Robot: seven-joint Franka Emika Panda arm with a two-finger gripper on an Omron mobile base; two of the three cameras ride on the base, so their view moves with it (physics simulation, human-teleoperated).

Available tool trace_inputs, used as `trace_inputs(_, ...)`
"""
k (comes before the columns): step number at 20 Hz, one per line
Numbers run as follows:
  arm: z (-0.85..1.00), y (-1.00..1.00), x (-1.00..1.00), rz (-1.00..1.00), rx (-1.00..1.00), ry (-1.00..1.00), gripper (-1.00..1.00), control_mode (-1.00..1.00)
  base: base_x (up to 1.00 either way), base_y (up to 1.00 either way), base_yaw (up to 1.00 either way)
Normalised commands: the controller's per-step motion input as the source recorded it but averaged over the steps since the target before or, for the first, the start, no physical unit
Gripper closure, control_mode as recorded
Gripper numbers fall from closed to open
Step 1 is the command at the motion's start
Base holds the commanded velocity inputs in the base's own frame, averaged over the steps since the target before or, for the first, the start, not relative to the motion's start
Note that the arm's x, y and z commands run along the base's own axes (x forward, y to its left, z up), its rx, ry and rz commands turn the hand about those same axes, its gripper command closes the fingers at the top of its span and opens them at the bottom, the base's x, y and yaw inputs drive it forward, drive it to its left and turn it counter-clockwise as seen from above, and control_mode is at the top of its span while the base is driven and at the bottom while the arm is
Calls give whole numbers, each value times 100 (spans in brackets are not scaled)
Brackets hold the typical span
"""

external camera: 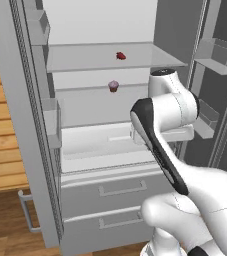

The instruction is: Take the strawberry from the fridge and place it on top of the pancake, located on the dining counter.

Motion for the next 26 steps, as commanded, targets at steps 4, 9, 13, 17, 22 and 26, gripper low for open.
trace_inputs(4,-42,-80,-16,0,0,2,-100,-100,0,0,0)
trace_inputs(9,-36,-12,-23,4,7,-9,-100,-100,0,0,0)
trace_inputs(13,-35,22,-2,8,2,-4,-100,-100,0,0,0)
trace_inputs(17,-27,6,0,8,6,0,-100,-100,0,0,0)
trace_inputs(22,-11,1,0,9,6,0,-100,-100,0,0,0)
trace_inputs(26,-3,0,0,15,7,0,-100,-100,0,0,0)
